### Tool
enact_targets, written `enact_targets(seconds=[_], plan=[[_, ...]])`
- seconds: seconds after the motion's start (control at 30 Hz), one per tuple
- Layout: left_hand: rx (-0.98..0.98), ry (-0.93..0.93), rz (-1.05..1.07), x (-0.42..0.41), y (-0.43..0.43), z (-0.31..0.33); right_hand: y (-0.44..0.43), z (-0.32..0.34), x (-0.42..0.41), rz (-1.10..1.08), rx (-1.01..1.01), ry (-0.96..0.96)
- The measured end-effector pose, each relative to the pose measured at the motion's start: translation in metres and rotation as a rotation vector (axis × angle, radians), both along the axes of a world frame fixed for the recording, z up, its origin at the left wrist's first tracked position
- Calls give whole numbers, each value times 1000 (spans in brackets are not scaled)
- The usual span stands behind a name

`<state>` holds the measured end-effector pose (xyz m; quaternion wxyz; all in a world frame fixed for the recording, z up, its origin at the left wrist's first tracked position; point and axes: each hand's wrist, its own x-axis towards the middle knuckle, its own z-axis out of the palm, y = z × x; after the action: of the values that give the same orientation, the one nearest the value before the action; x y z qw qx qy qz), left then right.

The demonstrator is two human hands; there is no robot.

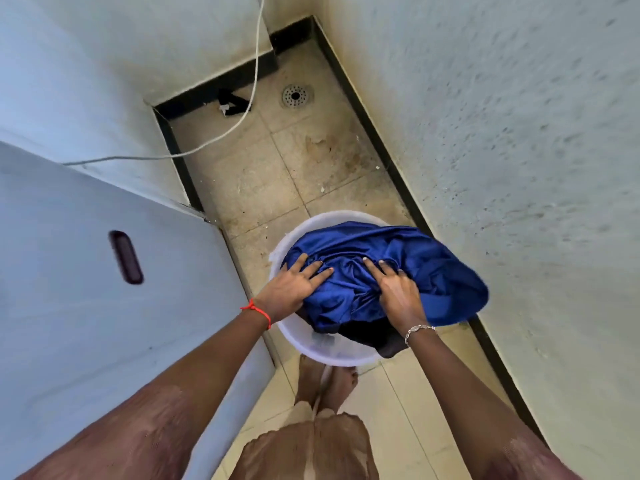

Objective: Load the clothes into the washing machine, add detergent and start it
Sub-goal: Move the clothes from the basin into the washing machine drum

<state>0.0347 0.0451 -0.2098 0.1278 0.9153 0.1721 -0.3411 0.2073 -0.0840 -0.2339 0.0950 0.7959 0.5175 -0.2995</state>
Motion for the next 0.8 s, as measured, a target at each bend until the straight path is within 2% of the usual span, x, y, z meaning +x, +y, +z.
enact_targets(seconds=[0.37, 0.47, 0.57, 0.8], plan=[[91, -145, 31, -7, -9, 165, -10, 178, -7, 101, 75, -128], [116, -258, 71, -19, -11, 199, -12, 219, -11, 128, 129, -146], [143, -464, 125, -35, -15, 233, -12, 261, -18, 154, 187, -152], [177, -684, 205, -80, -11, 312, 9, 354, -42, 182, 403, -120]])
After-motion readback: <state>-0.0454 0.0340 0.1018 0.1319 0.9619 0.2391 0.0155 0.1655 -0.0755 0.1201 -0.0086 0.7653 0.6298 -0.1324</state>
